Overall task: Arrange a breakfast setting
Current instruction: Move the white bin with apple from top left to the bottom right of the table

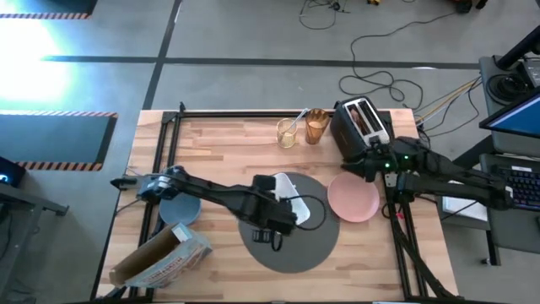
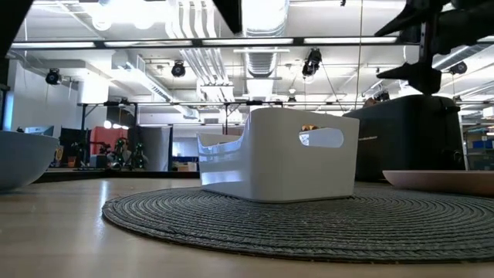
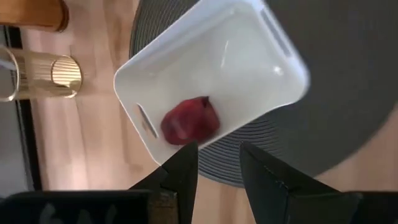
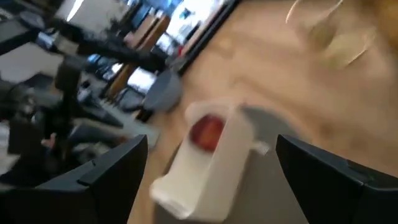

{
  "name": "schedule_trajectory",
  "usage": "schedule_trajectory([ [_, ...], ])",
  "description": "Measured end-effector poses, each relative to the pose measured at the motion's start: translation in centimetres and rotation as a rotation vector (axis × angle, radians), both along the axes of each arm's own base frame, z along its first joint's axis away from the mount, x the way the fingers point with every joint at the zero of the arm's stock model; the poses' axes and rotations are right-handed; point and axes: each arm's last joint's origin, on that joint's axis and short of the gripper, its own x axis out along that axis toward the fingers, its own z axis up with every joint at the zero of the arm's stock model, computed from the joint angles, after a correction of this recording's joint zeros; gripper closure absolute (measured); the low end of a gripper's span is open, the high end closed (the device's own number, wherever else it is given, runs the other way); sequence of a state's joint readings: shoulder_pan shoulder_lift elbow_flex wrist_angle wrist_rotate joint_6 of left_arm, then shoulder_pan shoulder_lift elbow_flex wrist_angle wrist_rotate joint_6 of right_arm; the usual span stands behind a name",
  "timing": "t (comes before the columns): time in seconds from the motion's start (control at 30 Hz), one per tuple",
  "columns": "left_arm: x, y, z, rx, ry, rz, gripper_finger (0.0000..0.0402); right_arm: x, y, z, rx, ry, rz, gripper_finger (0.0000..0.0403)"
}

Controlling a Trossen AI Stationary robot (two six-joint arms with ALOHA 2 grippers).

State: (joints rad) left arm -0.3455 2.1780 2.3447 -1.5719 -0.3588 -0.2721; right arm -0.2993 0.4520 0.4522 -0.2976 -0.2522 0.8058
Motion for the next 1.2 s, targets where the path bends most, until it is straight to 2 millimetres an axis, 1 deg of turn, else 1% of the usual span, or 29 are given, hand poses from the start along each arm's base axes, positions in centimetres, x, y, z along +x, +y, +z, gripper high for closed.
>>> schedule_trajectory([
  [0.07, -0.7, -0.6, 0.9, 0.0, -0.041, 0.025, 0.03, 0.7, 0.1, 0.3, 0.049, -0.034, 0.09, 0.0058],
  [0.17, -1.5, -1.5, 1.7, 0.031, -0.096, 0.049, 0.03, 1.2, 0.3, 1.8, 0.073, -0.084, 0.206, 0.0058],
  [0.23, -2.0, -2.0, 2.0, 0.039, -0.121, 0.059, 0.03, 1.4, 0.3, 2.6, 0.015, -0.082, 0.239, 0.0058],
  [0.3, -2.2, -2.5, 2.1, 0.036, -0.136, 0.075, 0.03, 1.5, 0.3, 3.2, -0.093, -0.081, 0.273, 0.0058],
  [0.4, -2.5, -3.2, 2.2, 0.046, -0.17, 0.11, 0.03, 1.7, 0.1, 4.4, -0.212, -0.086, 0.261, 0.0058],
  [0.47, -2.7, -3.5, 2.2, 0.041, -0.186, 0.134, 0.03, 1.9, 0.0, 4.8, -0.252, -0.083, 0.261, 0.0058],
  [0.53, -2.8, -3.8, 2.2, 0.032, -0.195, 0.15, 0.03, 2.1, -0.1, 5.2, -0.239, -0.08, 0.256, 0.0058],
  [0.7, -2.8, -4.6, 1.6, 0.04, -0.199, 0.16, 0.03, 2.9, -0.3, 5.0, -0.187, -0.04, 0.251, 0.0058],
  [0.8, -2.8, -4.6, 1.5, 0.044, -0.217, 0.194, 0.03, 3.9, -0.6, 4.3, -0.161, 0.006, 0.25, 0.0058],
  [0.9, -2.9, -4.5, 1.9, 0.051, -0.236, 0.203, 0.03, 5.1, -0.8, 3.4, -0.11, 0.056, 0.249, 0.0058],
  [1.0, -3.2, -4.4, 2.3, 0.048, -0.246, 0.203, 0.03, 6.7, -0.5, 2.8, -0.042, 0.059, 0.268, 0.0058],
  [1.1, -3.2, -4.4, 2.3, 0.048, -0.246, 0.203, 0.03, 8.1, 0.0, 2.6, 0.011, 0.054, 0.344, 0.0058],
  [1.2, -3.2, -4.5, 2.3, 0.048, -0.245, 0.201, 0.03, 9.2, 0.8, 2.6, -0.008, 0.108, 0.416, 0.0058],
])
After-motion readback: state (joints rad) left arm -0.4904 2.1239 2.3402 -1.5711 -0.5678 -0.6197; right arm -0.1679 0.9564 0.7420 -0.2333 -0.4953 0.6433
